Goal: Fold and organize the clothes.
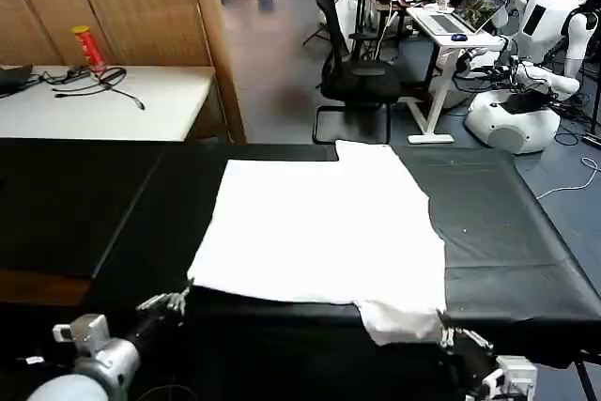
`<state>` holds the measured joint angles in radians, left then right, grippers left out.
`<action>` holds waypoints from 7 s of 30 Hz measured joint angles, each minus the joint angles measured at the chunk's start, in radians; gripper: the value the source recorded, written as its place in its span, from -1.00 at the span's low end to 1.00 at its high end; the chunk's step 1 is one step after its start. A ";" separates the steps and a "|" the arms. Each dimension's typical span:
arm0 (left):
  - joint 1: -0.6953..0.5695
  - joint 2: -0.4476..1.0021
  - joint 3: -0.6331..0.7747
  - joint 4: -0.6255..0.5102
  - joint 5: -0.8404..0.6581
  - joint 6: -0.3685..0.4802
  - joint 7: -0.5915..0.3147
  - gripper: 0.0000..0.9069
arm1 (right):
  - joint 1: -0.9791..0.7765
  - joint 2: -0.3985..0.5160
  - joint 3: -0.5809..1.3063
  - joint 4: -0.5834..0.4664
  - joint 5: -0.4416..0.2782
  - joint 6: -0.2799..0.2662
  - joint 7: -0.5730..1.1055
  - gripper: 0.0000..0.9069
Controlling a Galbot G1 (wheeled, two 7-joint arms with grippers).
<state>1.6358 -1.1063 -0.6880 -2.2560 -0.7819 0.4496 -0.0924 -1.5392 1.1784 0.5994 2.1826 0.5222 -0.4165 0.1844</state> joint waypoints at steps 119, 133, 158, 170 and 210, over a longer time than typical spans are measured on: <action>0.138 0.125 0.019 -0.061 0.175 0.202 -0.095 0.94 | -0.200 -0.131 0.142 0.228 0.085 -0.320 0.051 0.94; -0.154 0.111 0.042 -0.021 -0.017 0.211 -0.195 0.94 | 0.267 -0.133 -0.020 -0.074 0.116 -0.211 0.010 0.94; -0.989 0.067 0.444 0.785 -0.039 0.276 -0.075 0.94 | 1.045 0.010 -0.375 -0.935 0.081 -0.232 -0.021 0.94; -1.035 0.024 0.456 0.929 -0.012 0.266 -0.047 0.94 | 1.120 0.084 -0.381 -1.112 0.048 -0.224 -0.040 0.94; -0.987 0.050 0.458 0.886 0.077 0.230 0.037 -0.70 | 0.995 0.008 -0.340 -0.920 0.039 -0.155 -0.080 -1.00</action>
<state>0.6485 -1.0562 -0.2305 -1.3699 -0.7048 0.6801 -0.0558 -0.5443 1.1869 0.2599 1.2626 0.5615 -0.5712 0.1045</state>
